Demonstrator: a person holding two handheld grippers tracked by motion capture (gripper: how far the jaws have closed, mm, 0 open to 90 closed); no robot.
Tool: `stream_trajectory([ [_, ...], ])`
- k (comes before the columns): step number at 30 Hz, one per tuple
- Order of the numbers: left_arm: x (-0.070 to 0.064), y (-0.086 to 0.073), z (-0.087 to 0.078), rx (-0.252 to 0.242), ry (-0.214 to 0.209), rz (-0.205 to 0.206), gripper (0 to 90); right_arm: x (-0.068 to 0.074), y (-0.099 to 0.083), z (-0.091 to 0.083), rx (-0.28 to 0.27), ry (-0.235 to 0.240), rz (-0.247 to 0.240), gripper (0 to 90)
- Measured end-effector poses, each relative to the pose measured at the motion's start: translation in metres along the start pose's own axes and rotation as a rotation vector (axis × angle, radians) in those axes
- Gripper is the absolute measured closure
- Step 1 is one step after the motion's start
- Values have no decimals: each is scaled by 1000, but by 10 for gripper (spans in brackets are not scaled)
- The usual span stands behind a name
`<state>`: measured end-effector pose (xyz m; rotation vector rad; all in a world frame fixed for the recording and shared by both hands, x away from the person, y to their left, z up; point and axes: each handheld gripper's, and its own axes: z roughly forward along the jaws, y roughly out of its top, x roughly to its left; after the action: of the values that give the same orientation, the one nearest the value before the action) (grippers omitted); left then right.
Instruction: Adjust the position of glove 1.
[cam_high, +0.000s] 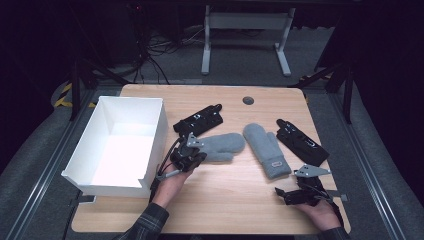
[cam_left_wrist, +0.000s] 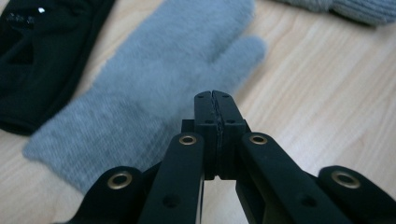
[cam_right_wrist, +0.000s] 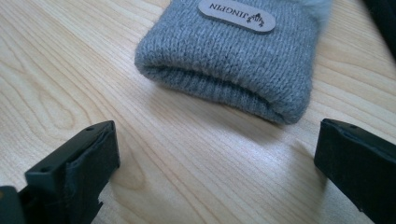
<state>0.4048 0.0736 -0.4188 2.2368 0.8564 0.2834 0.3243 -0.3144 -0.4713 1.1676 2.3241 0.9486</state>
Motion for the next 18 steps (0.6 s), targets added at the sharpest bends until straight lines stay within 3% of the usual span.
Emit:
stream_trajectory([
  [9,11,15,16,-1,59,-11,899,0,0,0,-1,2,-2,5],
  [18,34,28,33,2,120,-48,899,0,0,0,-2,5,-3,5],
])
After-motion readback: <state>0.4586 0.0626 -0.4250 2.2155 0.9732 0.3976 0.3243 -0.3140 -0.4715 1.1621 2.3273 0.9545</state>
